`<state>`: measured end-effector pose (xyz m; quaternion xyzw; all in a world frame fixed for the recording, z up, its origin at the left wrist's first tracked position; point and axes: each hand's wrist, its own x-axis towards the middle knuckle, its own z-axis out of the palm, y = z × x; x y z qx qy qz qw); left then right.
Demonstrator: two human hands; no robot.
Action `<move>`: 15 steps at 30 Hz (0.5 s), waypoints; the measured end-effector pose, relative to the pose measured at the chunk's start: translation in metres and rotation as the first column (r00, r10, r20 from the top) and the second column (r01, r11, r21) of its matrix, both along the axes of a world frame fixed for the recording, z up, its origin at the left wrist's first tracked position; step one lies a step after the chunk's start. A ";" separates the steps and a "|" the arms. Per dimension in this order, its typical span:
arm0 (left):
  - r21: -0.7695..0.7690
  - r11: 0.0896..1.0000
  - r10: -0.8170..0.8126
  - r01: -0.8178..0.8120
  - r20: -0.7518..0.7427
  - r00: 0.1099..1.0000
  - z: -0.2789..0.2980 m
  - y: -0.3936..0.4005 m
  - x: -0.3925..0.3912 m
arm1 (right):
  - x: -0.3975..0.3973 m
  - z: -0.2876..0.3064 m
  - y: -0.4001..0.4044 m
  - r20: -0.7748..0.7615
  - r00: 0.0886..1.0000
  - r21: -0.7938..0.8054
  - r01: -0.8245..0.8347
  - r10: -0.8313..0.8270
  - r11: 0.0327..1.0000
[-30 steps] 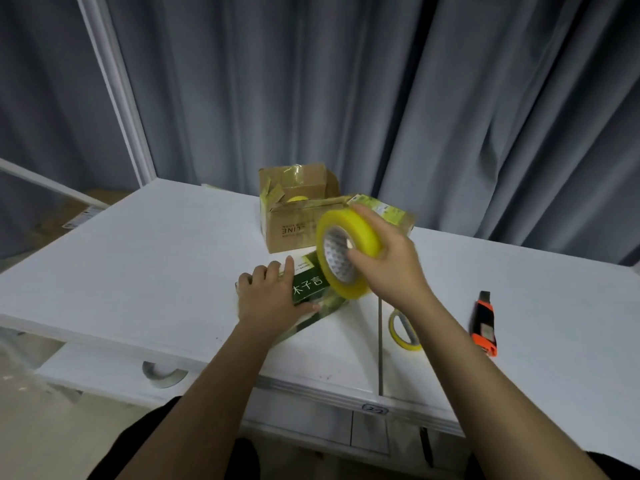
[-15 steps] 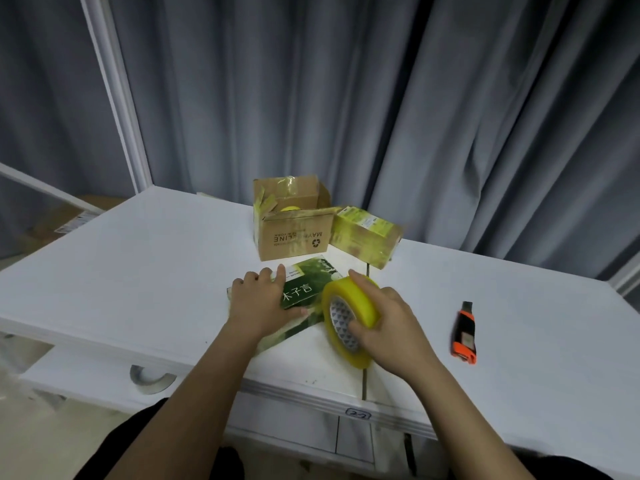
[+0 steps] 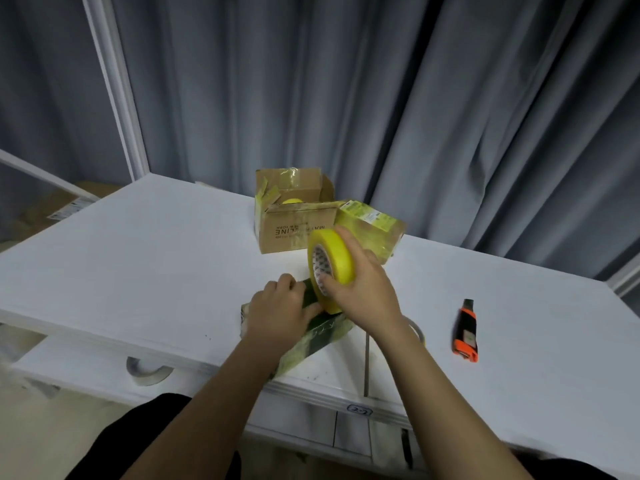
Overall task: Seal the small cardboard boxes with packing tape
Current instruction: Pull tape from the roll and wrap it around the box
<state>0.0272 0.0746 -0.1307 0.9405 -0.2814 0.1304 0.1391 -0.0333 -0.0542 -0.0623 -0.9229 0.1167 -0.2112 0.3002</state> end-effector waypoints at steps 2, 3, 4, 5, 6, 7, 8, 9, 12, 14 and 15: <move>0.098 0.994 -0.033 0.041 -0.090 0.995 -0.008 0.002 -0.012 | -0.010 -0.010 0.000 0.079 0.997 0.087 -0.030 0.023 0.996; 0.175 0.982 -0.045 0.065 -0.118 0.992 -0.011 0.004 -0.014 | -0.014 -0.011 -0.002 0.103 0.994 0.128 -0.060 0.047 0.990; 0.226 0.972 -0.045 0.072 -0.122 0.992 -0.013 0.005 -0.015 | -0.017 -0.010 -0.005 0.106 0.992 0.159 -0.087 0.071 0.983; 0.257 0.964 -0.038 0.065 -0.109 0.993 -0.015 0.006 -0.014 | -0.017 -0.006 -0.009 0.092 0.992 0.183 -0.107 0.092 0.977; 0.270 0.961 -0.033 0.057 -0.090 0.995 -0.016 0.006 -0.013 | -0.015 0.001 -0.012 0.070 0.991 0.207 -0.123 0.111 0.971; 0.268 0.962 -0.032 0.050 -0.072 0.997 -0.016 0.006 -0.012 | -0.014 0.010 -0.015 0.048 0.991 0.232 -0.132 0.124 0.964; 0.265 0.963 -0.032 0.047 -0.059 0.998 -0.015 0.006 -0.012 | -0.014 0.021 -0.017 0.039 0.992 0.251 -0.125 0.119 0.960; 0.262 0.964 -0.030 0.043 -0.055 0.998 -0.015 0.006 -0.012 | -0.019 0.031 -0.018 0.046 0.994 0.264 -0.106 0.098 0.959; 0.250 0.968 -0.022 0.029 -0.030 0.999 -0.013 0.006 -0.009 | -0.046 0.045 -0.022 0.031 0.999 0.200 -0.048 0.043 0.979; 0.262 0.963 -0.041 0.056 -0.060 0.997 -0.013 0.005 -0.008 | -0.070 0.030 -0.025 -0.047 0.998 0.185 -0.041 0.051 0.982; 0.261 0.963 -0.042 0.061 -0.079 0.996 -0.012 0.004 -0.007 | -0.081 0.020 -0.027 -0.081 0.995 0.207 -0.044 0.062 0.977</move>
